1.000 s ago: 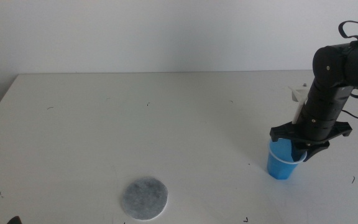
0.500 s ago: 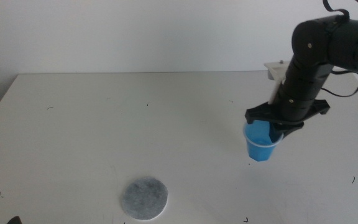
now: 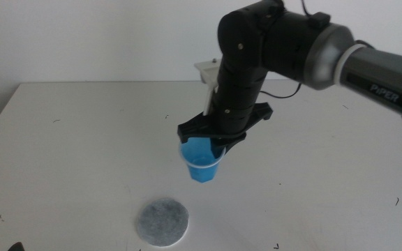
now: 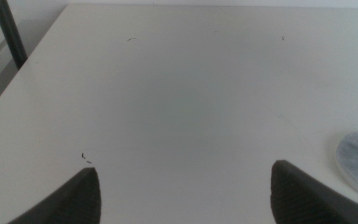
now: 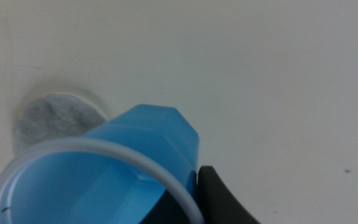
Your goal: Place an empty cup on a cup mat.
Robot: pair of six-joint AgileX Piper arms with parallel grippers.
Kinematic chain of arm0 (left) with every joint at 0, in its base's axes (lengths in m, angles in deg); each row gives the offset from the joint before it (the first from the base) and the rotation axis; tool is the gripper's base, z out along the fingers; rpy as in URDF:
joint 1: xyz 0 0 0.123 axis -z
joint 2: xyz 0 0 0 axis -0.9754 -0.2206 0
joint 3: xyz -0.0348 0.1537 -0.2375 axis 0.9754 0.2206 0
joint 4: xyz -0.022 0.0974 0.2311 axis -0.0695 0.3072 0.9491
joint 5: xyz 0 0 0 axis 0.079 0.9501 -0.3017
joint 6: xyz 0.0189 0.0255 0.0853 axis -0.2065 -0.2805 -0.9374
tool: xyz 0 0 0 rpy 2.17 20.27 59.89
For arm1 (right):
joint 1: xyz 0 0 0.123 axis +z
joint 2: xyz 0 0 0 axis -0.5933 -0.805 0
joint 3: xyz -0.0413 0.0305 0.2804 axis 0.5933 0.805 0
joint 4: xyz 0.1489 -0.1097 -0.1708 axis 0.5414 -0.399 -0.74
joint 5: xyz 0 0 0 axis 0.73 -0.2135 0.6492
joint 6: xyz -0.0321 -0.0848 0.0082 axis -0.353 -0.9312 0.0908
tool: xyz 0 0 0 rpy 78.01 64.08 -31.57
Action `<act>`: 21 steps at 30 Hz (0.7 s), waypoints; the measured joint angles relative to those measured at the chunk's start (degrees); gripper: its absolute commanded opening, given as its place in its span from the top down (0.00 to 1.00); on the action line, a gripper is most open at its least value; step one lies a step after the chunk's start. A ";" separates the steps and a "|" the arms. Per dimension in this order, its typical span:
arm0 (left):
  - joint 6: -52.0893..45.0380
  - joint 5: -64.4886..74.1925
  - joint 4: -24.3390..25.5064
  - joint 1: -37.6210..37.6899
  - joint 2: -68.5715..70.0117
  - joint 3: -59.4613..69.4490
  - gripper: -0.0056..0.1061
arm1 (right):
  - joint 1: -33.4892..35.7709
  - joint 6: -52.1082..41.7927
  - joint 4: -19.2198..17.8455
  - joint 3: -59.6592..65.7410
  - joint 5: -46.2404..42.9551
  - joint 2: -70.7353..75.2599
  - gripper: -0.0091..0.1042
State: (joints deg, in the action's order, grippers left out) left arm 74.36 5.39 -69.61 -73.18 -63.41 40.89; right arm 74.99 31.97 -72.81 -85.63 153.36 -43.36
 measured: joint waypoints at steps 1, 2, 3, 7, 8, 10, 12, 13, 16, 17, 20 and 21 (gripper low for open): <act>0.00 0.00 0.00 0.00 0.00 0.00 0.01 | 0.92 0.25 0.64 -0.72 0.04 -0.91 0.93; 0.00 0.00 0.00 0.00 0.00 0.00 0.01 | 1.56 0.33 1.26 -1.10 -0.01 -1.73 0.93; 0.00 0.00 0.00 0.00 0.00 0.00 0.01 | 2.29 0.41 1.89 -1.35 -0.01 -2.52 0.93; 0.00 0.00 0.00 0.00 0.00 0.00 0.01 | 4.39 0.47 3.14 -1.42 -0.06 -5.00 0.93; 0.00 0.00 0.00 0.00 0.00 0.00 0.01 | 4.87 0.52 3.20 -1.42 -0.19 -5.37 0.93; 0.00 0.00 0.00 0.00 0.00 0.00 0.01 | 5.78 0.58 3.26 -1.42 -0.49 -6.09 0.93; 0.00 0.00 0.00 0.00 0.00 0.00 0.01 | 6.60 0.63 3.35 -1.42 -1.06 -6.50 0.93; 0.00 0.00 0.00 0.00 0.00 0.00 0.01 | 7.01 0.62 3.42 -1.42 -1.45 -6.70 0.93; 0.00 0.00 0.00 0.00 0.00 0.00 0.01 | 8.21 0.62 3.42 -1.53 -2.62 -7.32 0.93; 0.00 0.00 0.00 0.00 0.00 0.00 0.01 | 8.56 0.62 3.42 -1.53 -2.84 -7.56 0.93; 0.00 0.00 0.00 0.00 0.00 0.00 0.01 | 9.44 0.62 3.48 -1.55 -3.71 -8.38 0.93; 0.00 0.00 0.00 0.00 0.00 0.00 0.01 | 9.63 0.62 3.62 -1.55 -3.77 -8.64 0.93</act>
State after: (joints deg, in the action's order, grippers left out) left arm 74.36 5.39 -69.61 -73.18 -63.41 40.89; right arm 84.63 32.59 -69.19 -87.19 149.59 -52.01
